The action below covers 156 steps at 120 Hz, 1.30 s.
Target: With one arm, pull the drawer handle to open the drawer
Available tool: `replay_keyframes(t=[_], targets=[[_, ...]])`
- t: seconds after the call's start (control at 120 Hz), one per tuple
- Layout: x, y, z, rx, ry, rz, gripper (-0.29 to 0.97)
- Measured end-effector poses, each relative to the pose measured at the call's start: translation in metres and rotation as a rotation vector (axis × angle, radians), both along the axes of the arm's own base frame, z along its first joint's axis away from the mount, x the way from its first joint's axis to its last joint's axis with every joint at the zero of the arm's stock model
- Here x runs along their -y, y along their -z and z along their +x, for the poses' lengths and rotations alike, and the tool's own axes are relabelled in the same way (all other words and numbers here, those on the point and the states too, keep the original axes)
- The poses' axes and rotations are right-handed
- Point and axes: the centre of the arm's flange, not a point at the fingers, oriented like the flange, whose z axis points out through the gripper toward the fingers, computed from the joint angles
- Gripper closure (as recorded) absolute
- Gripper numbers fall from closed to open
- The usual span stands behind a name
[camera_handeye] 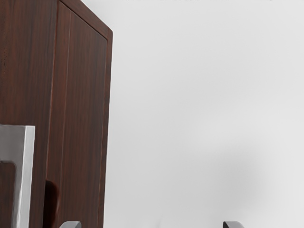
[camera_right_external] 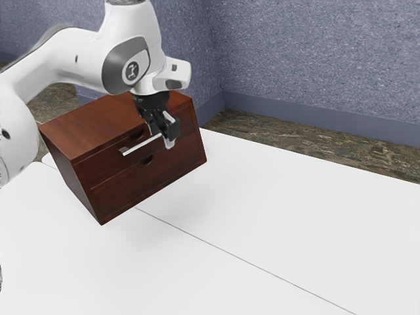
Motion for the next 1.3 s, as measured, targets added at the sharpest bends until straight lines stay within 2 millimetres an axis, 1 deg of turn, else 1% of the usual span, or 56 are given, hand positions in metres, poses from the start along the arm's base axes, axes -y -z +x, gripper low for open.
replay_keyframes(t=[0.133, 0.25, 0.392, 0.592, 0.858, 1.083, 1.3], targets=[[-0.011, 0.000, 0.001, 0.020, -0.035, 0.008, 0.33], [-0.017, -0.003, 0.000, 0.029, -0.048, 0.032, 0.34], [-0.032, -0.005, -0.003, 0.031, -0.070, 0.060, 0.34], [-0.035, -0.003, -0.003, 0.027, -0.069, 0.080, 0.34], [-0.039, 0.009, 0.002, 0.008, -0.053, 0.109, 0.36], [-0.049, 0.015, 0.002, 0.001, -0.048, 0.125, 0.36], [-0.051, 0.028, 0.005, -0.019, -0.034, 0.126, 0.36]])
